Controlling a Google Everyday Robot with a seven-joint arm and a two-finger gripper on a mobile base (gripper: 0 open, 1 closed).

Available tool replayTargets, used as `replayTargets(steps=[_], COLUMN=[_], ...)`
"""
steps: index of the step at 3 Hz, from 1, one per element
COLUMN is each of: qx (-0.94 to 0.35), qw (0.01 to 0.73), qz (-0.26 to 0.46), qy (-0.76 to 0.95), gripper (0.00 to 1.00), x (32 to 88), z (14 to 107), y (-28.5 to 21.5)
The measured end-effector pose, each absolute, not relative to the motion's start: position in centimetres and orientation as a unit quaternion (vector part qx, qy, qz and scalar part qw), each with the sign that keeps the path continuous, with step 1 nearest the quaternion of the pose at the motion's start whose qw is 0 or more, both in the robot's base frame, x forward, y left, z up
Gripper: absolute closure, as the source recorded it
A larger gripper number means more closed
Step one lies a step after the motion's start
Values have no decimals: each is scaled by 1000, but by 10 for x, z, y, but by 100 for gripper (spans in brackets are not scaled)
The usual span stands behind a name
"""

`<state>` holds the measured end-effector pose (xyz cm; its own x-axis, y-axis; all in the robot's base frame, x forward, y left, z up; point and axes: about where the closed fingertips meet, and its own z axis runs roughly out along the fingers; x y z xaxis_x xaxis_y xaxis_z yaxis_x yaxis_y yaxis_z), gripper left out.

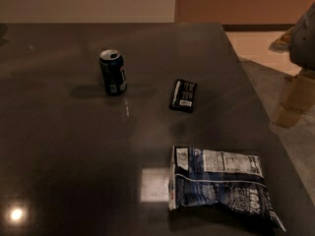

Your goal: Pick rxbar chocolate

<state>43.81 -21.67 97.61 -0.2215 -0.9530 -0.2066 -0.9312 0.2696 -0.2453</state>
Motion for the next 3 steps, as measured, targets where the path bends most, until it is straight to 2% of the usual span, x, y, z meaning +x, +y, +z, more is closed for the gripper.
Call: replayTargets(steps=[2,3], qx=[-621,-651], qw=[159,159], qz=[-34,-27], qy=[767,742], gripper=[0,0], x=[448,471], z=[975,965], y=[-204,-185])
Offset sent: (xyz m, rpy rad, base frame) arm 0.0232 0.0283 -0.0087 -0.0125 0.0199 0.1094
